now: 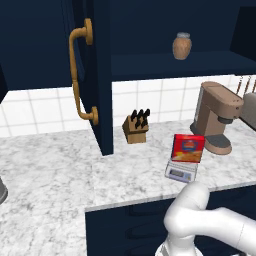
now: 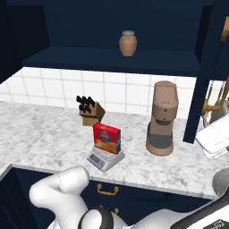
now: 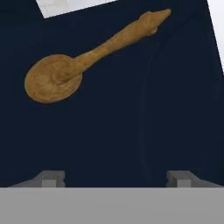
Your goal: Pick the boxed food and place it on the digital scale for weighing, and close the cabinet.
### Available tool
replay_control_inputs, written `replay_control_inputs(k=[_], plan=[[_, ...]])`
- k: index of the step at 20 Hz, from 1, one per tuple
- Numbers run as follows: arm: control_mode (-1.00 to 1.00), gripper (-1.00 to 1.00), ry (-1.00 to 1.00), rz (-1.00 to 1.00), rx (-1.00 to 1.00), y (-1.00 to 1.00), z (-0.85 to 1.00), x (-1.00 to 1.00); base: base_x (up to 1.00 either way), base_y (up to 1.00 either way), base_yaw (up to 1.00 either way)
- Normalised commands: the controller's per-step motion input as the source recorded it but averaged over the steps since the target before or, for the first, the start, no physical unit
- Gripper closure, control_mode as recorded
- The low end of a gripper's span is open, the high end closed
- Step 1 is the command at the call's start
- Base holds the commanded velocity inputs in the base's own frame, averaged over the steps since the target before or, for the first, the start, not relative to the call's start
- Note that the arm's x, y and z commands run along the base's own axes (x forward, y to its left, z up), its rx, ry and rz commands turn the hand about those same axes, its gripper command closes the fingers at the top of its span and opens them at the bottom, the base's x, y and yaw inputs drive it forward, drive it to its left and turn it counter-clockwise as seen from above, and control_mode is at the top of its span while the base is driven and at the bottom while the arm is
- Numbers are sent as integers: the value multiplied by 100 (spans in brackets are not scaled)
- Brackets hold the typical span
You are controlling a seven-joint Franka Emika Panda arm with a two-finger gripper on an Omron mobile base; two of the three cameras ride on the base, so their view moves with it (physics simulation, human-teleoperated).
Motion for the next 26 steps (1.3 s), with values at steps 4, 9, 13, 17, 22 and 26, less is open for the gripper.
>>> replay_control_inputs(k=[4,9,13,17,22,26], plan=[[-100,-100,50,-17,-15,72,63,-13,0,0,0],[-100,-100,6,-17,0,100,54,-7,0,0,0],[-100,-100,16,-22,0,100,-14,67,0,0,0],[-100,-100,6,-20,1,100,-3,83,0,0,0],[-100,-100,0,-20,0,97,14,68,0,0,0],[-100,-100,0,-19,0,56,1,72,0,0,0]])
